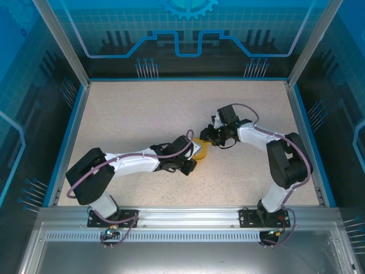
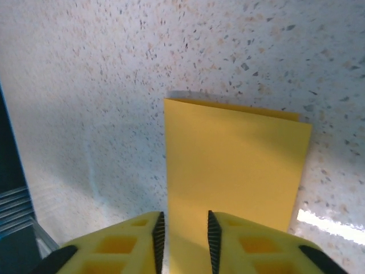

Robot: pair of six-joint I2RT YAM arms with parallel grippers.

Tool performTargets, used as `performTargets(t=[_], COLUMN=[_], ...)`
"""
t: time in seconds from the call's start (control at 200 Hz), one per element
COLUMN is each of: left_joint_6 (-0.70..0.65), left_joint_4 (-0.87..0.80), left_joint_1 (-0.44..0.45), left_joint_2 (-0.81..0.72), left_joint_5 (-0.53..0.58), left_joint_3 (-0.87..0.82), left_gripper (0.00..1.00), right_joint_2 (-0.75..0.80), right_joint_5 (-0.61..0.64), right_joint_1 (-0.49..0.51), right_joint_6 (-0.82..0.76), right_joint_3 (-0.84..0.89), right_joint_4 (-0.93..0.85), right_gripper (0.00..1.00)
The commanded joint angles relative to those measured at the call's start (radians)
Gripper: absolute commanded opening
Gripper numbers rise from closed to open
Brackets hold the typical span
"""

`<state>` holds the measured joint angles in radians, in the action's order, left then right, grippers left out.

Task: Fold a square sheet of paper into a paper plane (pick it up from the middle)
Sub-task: Third fold the triangle at the center of the table.

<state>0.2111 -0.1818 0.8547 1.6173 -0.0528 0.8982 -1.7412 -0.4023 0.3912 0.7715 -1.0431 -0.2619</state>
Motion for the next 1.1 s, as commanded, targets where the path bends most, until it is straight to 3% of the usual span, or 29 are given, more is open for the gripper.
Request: performTargets(t=[0.0,0.065,0.42,0.685,1.09], left_joint_6=[0.016,0.016,0.009,-0.003,-0.023], left_joint_4=[0.000,0.000,-0.021,-0.044,-0.089], left_joint_1=[-0.013,-0.018,-0.057,-0.107,-0.170], left_joint_2=[-0.036,-0.036,0.001,0.050,0.121], left_joint_5=[-0.060,-0.070,-0.125,-0.168,-0.203], left_joint_3=[-0.013,-0.012,0.013,0.046,0.106], left_gripper=[0.00,0.00,0.00,0.00,0.00], right_joint_2=[-0.055,-0.078,-0.193,-0.250,-0.251], right_joint_5=[-0.023,-0.041,-0.009,0.119,0.147], right_joint_1=[0.022,0.028,0.049,0.090,0.097], right_joint_6=[-0.011,-0.017,-0.097,-0.175,-0.193], right_joint_3=[-0.041,-0.049,-0.102,-0.181,-0.209], right_joint_4=[-0.036,-0.029,-0.106,-0.250,-0.291], right_gripper=[0.17,0.10,0.05,0.04,0.05])
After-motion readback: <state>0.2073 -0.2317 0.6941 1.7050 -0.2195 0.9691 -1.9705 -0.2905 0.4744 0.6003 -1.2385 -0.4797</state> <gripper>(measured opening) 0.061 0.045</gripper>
